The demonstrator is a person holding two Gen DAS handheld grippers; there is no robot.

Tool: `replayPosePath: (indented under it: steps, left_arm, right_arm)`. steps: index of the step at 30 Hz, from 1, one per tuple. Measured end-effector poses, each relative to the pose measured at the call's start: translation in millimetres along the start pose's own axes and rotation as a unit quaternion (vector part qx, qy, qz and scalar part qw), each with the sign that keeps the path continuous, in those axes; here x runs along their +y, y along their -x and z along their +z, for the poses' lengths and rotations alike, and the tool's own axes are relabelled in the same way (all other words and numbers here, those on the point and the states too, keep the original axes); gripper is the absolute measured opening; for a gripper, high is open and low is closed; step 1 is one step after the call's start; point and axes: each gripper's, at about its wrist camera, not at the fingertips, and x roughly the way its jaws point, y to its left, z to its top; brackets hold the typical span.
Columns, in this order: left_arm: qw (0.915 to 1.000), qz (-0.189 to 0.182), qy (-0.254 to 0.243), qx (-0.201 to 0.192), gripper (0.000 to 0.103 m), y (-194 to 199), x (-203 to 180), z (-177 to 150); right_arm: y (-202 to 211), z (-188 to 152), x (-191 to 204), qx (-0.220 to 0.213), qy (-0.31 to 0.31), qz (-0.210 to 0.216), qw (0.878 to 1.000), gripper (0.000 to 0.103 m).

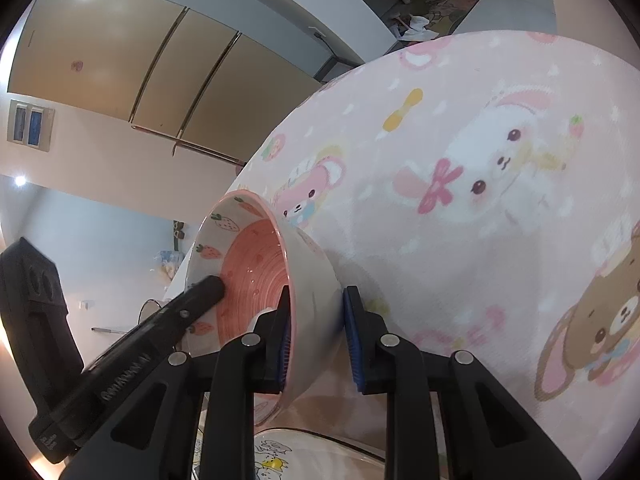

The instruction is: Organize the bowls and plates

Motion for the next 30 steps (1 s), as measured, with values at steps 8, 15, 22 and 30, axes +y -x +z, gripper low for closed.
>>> replayPosePath:
  steps: [8, 15, 22, 30]
  left_arm:
    - [0.9983, 0.051, -0.026, 0.009, 0.018, -10.6, -16.7, 0.7]
    - [0.9964, 0.070, -0.044, 0.020, 0.020, -15.5, -21.5, 3.1]
    - [0.9983, 0.029, -0.024, -0.044, 0.007, 44.6, -19.0, -3.0]
    - [0.9925, 0.040, -0.019, -0.114, 0.006, 119.2, -6.5, -14.7]
  right_arm:
    - [-1.8, 3.0, -6.3, -0.001, -0.007, 0.003, 1.000, 0.025]
    - [-4.9, -3.5, 15.6, -0.010, 0.038, -0.060, 0.997, 0.025]
    - [18.2, 1.7, 25.1, -0.026, 0.035, -0.028, 0.999, 0.025]
    - [57.6, -16.0, 79.2, -0.067, 0.094, 0.010, 0.993, 0.025]
